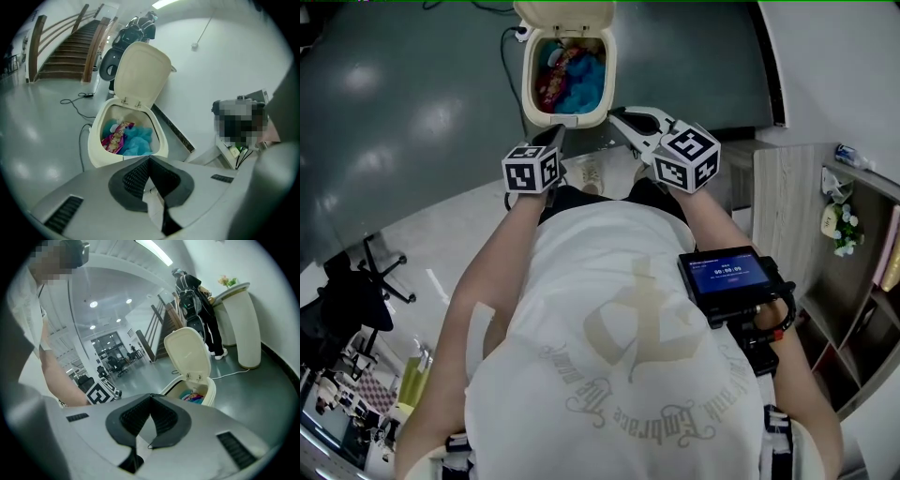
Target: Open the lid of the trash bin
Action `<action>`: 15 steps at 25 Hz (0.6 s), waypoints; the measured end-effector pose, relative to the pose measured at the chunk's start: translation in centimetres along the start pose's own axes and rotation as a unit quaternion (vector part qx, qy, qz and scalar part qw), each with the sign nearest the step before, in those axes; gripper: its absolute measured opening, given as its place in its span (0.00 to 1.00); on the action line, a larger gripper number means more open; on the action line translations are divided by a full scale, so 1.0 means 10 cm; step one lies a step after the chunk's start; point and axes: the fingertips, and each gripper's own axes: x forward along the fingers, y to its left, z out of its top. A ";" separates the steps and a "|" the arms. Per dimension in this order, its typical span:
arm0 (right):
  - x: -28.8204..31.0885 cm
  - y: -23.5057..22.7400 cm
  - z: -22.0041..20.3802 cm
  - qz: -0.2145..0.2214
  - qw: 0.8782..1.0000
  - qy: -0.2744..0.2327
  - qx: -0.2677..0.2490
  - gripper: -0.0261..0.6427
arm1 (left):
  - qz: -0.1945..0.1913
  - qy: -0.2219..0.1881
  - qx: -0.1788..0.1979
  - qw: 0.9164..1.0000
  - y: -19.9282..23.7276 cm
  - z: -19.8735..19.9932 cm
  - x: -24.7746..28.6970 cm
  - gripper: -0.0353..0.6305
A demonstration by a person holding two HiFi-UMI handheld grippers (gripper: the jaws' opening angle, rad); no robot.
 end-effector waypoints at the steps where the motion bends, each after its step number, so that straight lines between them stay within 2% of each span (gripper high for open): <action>1: 0.01 0.06 0.03 0.000 1.000 -0.003 -0.004 0.05 | -0.002 -0.008 0.003 1.000 -0.01 0.03 -0.09 0.06; 9: -0.17 0.61 0.40 0.012 0.998 -0.041 -0.046 0.05 | -0.005 -0.090 0.022 0.996 -0.23 0.36 -0.97 0.06; 15: -0.24 0.67 0.46 0.014 0.997 -0.046 -0.064 0.05 | -0.021 -0.133 0.009 0.991 -0.35 0.47 -1.19 0.06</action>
